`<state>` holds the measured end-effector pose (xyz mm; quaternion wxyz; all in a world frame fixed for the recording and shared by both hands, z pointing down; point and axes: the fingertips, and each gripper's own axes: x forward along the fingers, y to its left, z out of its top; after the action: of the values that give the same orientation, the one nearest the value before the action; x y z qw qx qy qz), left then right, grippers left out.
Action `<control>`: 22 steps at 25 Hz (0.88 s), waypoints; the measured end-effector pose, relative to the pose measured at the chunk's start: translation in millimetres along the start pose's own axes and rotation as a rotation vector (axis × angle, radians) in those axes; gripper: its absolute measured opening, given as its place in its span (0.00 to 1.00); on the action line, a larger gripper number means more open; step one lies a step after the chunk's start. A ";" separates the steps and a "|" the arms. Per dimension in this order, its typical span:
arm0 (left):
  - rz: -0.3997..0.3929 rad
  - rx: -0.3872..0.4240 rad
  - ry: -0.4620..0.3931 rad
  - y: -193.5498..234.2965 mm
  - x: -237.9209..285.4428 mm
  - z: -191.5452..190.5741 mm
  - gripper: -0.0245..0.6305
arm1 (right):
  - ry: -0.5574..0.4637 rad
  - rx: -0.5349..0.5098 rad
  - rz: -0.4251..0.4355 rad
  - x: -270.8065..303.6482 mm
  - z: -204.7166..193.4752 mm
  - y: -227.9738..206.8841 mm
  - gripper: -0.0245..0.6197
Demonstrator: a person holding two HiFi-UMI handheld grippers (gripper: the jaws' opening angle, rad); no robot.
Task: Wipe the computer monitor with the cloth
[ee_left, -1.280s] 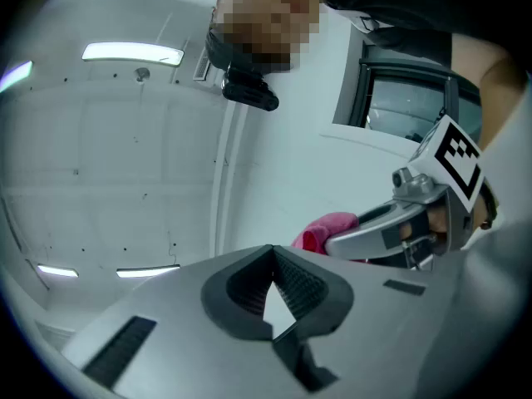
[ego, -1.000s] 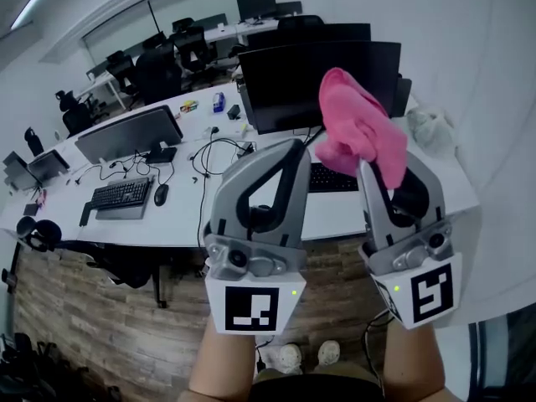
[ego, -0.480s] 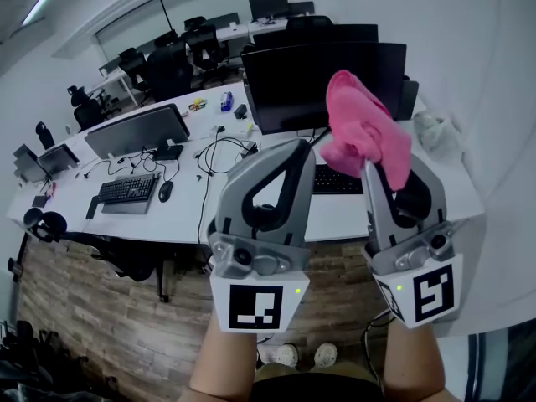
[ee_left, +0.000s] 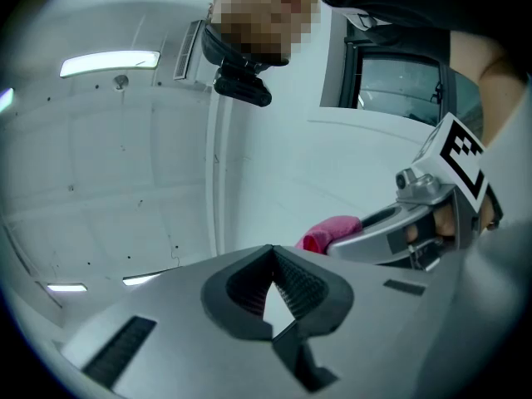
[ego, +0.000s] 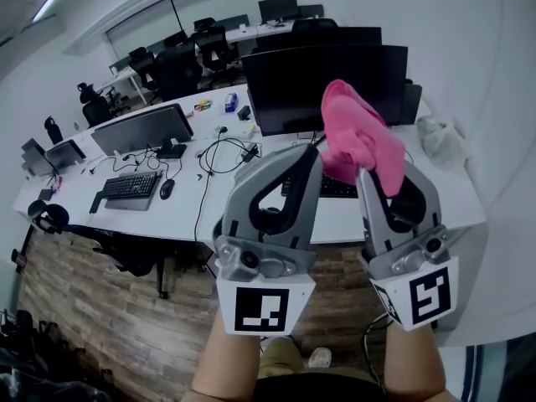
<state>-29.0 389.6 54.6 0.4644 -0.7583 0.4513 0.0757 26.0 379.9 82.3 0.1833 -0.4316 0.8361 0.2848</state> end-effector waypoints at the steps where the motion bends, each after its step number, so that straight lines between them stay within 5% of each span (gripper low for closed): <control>1: -0.001 0.001 0.001 -1.4 1.4 -1.0 0.04 | 0.000 0.003 0.002 -0.3 -1.4 -1.2 0.14; 12: -0.002 0.015 0.004 -6.5 21.2 -49.0 0.04 | -0.017 0.012 0.010 18.3 -44.9 -17.9 0.14; 22: 0.007 0.020 -0.011 33.9 64.5 -140.2 0.04 | 0.014 0.010 0.005 93.0 -122.5 -34.8 0.14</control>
<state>-59.8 236.2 76.7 0.4742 -0.7515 0.4522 0.0772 -4.7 228.5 114.3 0.1789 -0.4305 0.8399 0.2779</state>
